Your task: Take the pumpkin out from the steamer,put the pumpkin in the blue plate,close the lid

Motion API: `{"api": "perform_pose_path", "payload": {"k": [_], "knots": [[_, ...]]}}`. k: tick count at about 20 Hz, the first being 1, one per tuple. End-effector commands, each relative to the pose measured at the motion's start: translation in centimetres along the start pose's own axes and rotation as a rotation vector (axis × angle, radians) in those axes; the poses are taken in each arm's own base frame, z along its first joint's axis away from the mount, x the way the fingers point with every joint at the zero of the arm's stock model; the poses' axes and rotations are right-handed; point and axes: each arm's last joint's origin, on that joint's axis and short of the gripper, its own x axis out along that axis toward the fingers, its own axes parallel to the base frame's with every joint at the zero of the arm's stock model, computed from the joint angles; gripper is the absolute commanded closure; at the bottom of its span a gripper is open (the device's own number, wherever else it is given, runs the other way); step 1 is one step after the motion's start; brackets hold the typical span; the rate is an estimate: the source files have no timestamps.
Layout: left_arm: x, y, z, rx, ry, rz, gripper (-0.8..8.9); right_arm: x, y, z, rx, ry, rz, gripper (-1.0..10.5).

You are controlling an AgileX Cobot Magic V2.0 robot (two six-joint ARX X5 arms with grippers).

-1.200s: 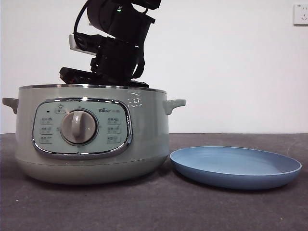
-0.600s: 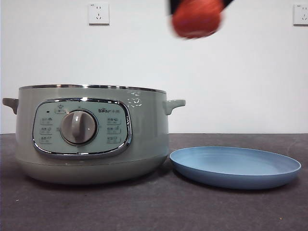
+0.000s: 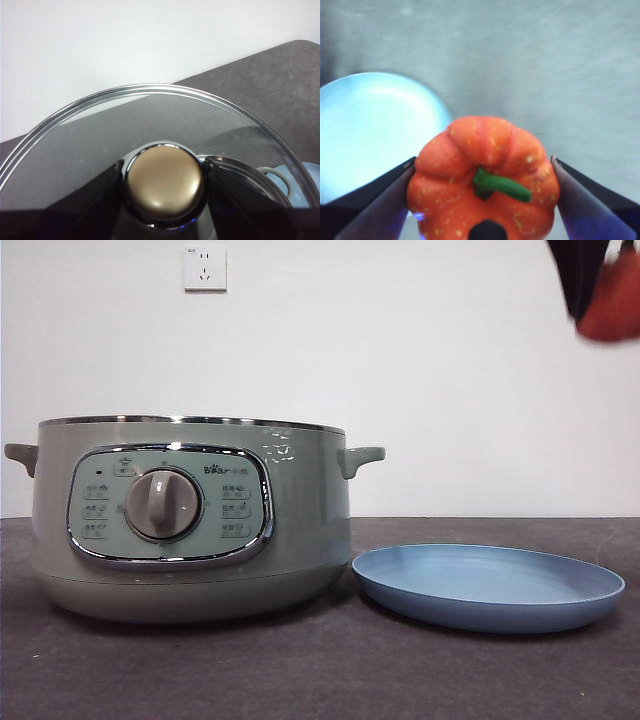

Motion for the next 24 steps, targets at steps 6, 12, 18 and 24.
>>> {"api": "perform_pose_path", "payload": {"k": [6,12,18,24], "knots": [[-0.6,0.0,0.8,-0.013,-0.075,-0.027,8.22,7.3,4.8,-2.8,-0.026,-0.019,0.313,9.4],[-0.5,0.0,0.7,-0.011,-0.057,-0.029,8.22,12.8,7.6,-2.5,-0.061,0.025,0.365,9.1],[-0.5,0.0,0.6,-0.011,-0.048,-0.029,8.22,15.6,7.8,-3.3,-0.061,0.118,0.327,5.6],[0.0,-0.1,0.5,-0.009,-0.033,-0.030,8.22,15.8,7.4,-3.4,-0.052,0.134,0.316,3.7]]}}
